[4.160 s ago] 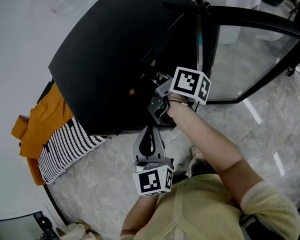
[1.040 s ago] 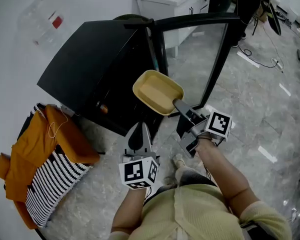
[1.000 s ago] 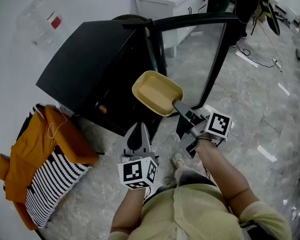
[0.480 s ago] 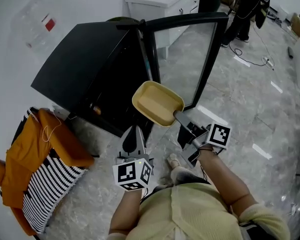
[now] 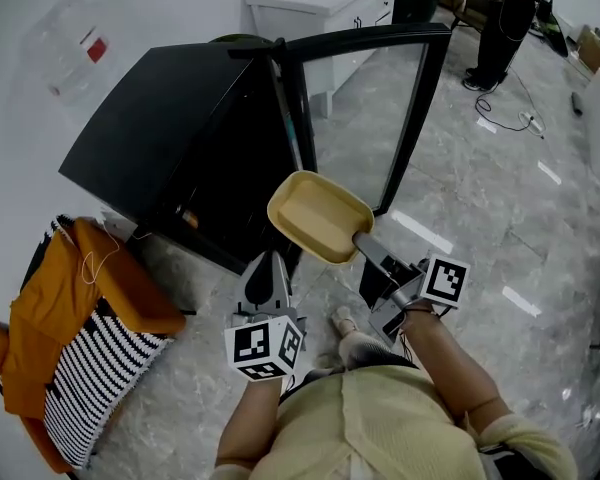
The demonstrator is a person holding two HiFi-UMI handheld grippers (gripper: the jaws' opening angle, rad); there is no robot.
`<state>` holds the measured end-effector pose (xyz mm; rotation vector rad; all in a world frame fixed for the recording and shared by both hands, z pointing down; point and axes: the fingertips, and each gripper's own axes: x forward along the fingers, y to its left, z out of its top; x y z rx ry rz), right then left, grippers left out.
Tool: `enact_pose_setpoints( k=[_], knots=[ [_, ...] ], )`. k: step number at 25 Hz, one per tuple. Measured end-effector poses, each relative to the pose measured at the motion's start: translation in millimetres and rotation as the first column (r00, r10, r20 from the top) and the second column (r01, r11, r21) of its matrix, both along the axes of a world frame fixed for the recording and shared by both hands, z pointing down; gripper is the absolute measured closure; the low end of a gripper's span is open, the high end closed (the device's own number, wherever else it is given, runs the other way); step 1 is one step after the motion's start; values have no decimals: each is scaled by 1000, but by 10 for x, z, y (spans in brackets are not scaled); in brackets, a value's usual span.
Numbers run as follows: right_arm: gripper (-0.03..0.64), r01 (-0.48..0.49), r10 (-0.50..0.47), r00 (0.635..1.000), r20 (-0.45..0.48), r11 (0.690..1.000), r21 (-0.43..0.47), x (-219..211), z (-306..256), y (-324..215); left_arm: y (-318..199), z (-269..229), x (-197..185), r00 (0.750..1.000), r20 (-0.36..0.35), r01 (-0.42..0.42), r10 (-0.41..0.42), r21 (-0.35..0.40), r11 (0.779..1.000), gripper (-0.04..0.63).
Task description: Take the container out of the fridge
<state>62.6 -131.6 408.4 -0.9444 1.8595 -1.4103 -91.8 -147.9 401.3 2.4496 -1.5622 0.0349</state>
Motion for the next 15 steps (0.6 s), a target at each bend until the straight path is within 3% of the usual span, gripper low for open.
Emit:
enact_pose_setpoints(
  k=[15],
  knots=[
    [394,6,-6,1000,-7,999,-38,69,132,268,125,102,-72,1000,-1,18,-18,-34,999,569]
  ],
)
